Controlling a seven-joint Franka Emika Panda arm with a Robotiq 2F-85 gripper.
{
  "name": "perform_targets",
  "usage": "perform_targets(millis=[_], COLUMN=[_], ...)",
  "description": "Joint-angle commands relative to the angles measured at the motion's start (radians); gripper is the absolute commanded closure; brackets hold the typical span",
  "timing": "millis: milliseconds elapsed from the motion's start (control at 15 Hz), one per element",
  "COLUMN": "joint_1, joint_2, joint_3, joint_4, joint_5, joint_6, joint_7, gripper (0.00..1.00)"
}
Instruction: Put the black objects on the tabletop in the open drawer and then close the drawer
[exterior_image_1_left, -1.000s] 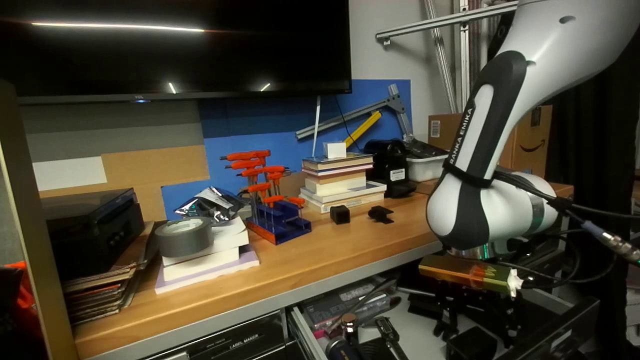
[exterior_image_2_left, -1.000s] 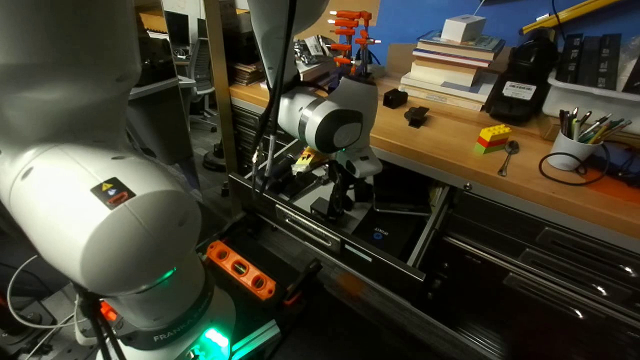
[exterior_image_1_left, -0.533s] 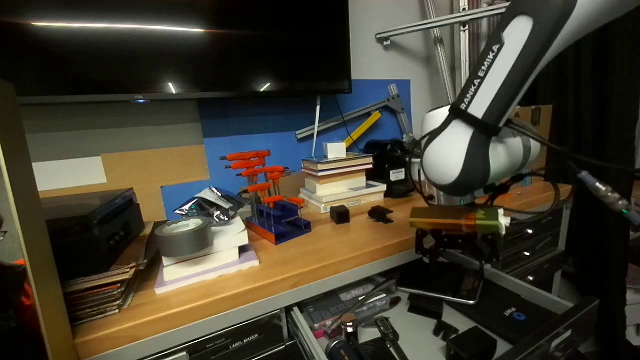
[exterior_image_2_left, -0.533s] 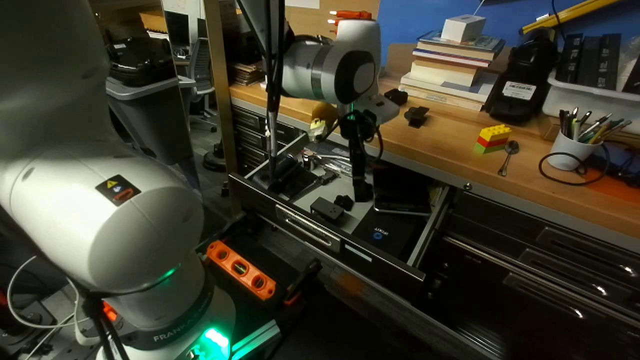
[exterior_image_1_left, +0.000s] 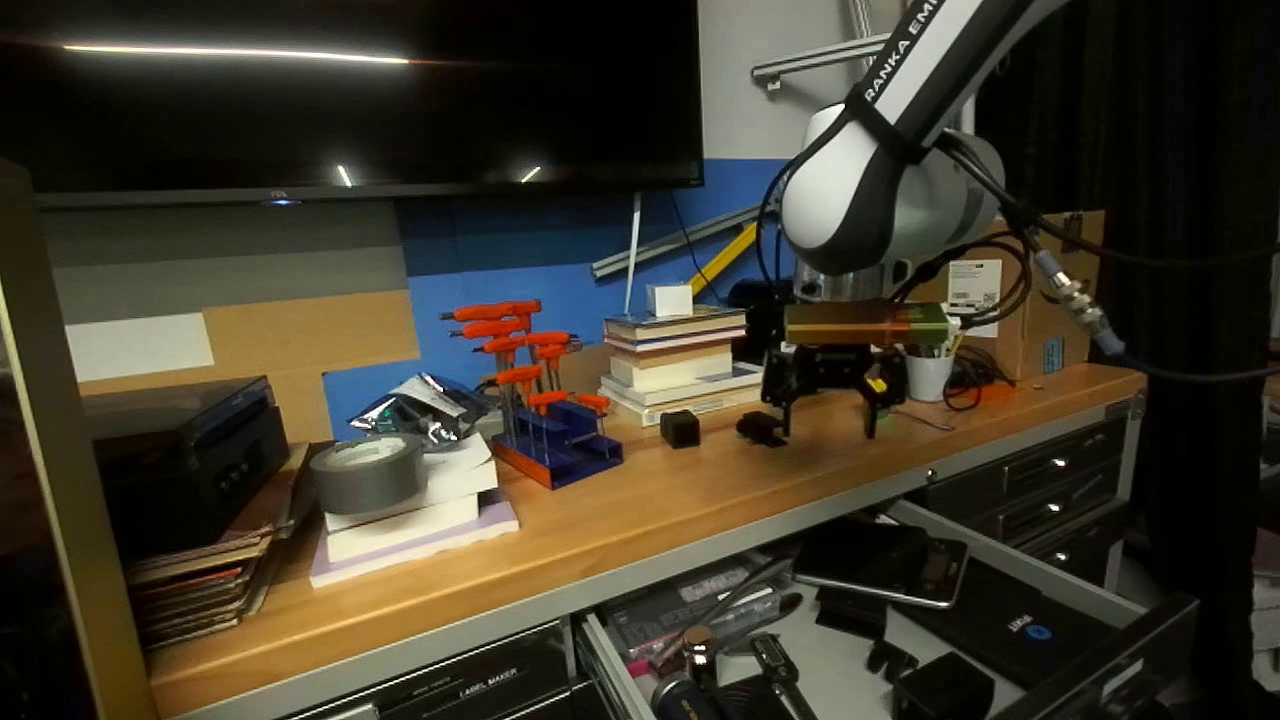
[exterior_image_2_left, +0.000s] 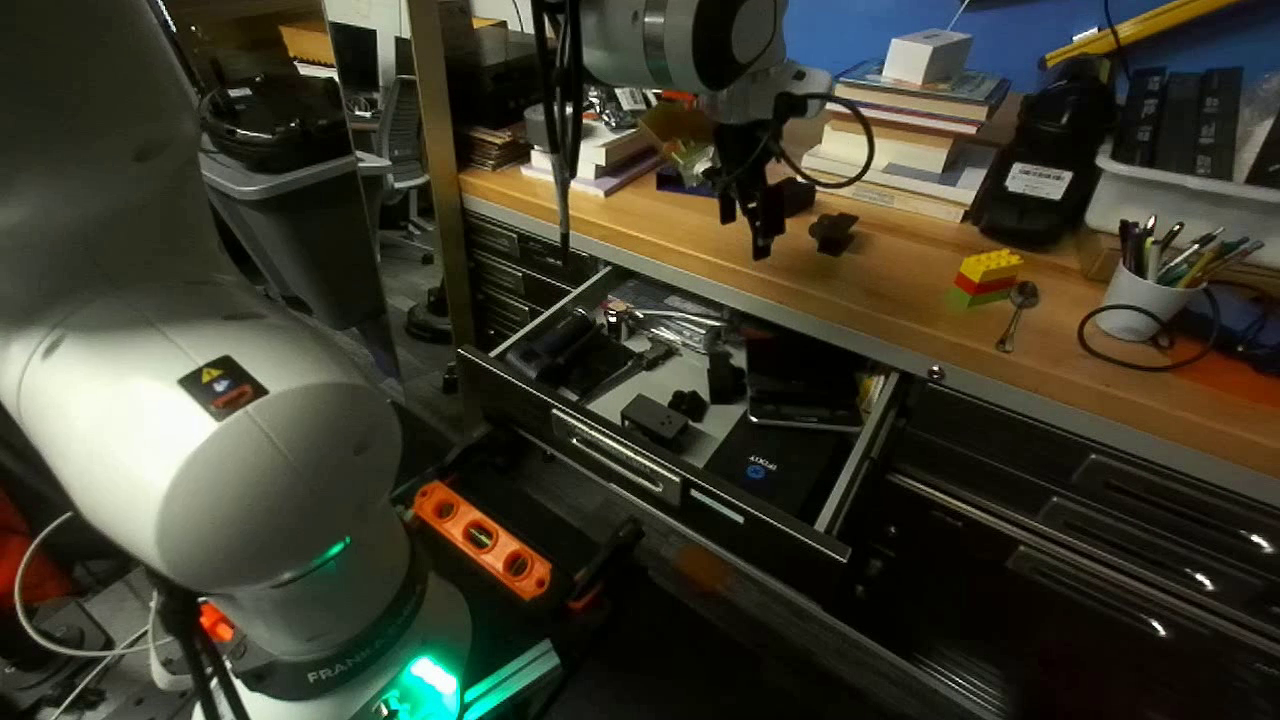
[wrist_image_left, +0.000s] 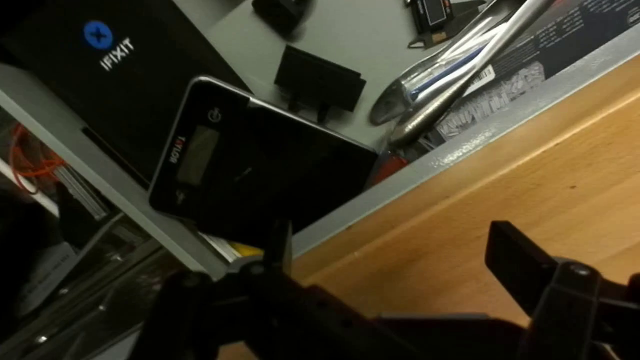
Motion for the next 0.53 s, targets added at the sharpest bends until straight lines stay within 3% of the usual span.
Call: perform_targets(millis=[0, 200, 467], joint_1=[-0.04, -0.074, -0.123], joint_2=[0.09, 0.202, 0.364], joint_3=[0.024, 0.029, 0.05], joint_4=[0.145, 0.273, 0.48], joint_5=[0.092, 0.165, 0.209], joint_6=[-0.052, -0.08, -0.15], joint_7=[-0.269, -0.49, -0.679], gripper=[0.0, 0.0, 0.0])
